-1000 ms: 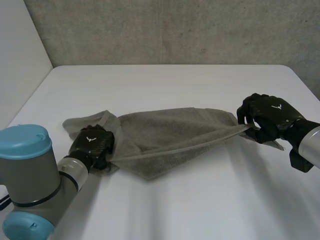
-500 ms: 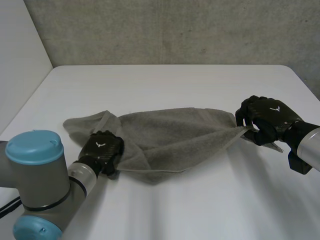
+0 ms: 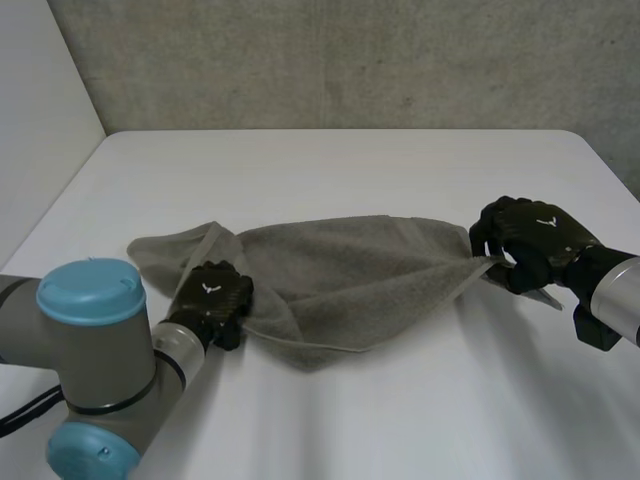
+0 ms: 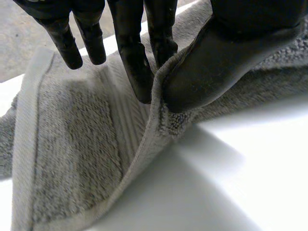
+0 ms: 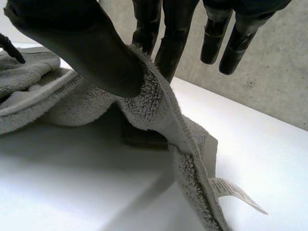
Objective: Fold the towel.
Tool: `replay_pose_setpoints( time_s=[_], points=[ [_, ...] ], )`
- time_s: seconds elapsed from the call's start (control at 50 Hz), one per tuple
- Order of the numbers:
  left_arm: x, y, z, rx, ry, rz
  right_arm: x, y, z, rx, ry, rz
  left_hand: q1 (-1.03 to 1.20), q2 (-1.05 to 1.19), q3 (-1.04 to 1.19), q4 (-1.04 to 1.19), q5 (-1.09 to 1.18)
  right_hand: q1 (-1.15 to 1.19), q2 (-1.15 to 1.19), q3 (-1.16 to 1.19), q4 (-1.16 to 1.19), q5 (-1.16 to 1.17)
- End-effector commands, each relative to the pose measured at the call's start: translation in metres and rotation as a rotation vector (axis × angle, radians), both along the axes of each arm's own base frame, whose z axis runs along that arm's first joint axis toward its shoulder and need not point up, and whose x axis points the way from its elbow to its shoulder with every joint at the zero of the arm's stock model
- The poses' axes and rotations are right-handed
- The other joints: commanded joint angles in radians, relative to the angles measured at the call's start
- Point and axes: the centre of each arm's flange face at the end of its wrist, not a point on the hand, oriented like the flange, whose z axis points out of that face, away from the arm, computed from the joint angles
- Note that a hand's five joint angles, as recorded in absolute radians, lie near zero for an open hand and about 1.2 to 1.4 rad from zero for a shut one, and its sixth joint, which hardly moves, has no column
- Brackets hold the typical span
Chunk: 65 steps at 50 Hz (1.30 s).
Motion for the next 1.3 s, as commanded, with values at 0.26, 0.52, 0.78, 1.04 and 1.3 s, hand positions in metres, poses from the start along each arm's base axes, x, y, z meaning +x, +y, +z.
replay_pose_setpoints(
  time_s=[0.26, 0.52, 0.78, 1.04, 1.3],
  points=[
    [0.063, 0.001, 0.19, -0.488, 0.182, 0.154, -0.015, 0.022, 0.091, -0.167, 0.028, 0.052, 0.097, 0.063, -0.052, -0.059, 0.073, 0.074, 0.068, -0.043, -0.076, 0.055],
    [0.079, 0.006, 0.191, -0.486, 0.136, 0.094, -0.008, 0.033, 0.115, -0.208, 0.026, 0.111, 0.097, 0.063, -0.052, -0.059, 0.073, 0.074, 0.068, -0.043, -0.076, 0.055],
    [0.068, -0.062, 0.103, -0.188, 0.06, 0.097, 0.022, -0.016, 0.042, -0.019, 0.2, 0.145, 0.097, 0.063, -0.052, -0.059, 0.073, 0.074, 0.068, -0.043, -0.076, 0.055],
    [0.037, -0.166, 0.152, -0.46, 0.127, 0.094, 0.072, -0.103, 0.102, -0.457, 0.142, -0.002, 0.097, 0.063, -0.052, -0.059, 0.073, 0.074, 0.068, -0.043, -0.076, 0.055],
    [0.036, -0.12, 0.286, -1.031, 0.319, 0.129, 0.056, -0.093, 0.184, -0.696, -0.189, -0.051, 0.097, 0.063, -0.052, -0.059, 0.073, 0.074, 0.068, -0.043, -0.076, 0.055]
  ],
)
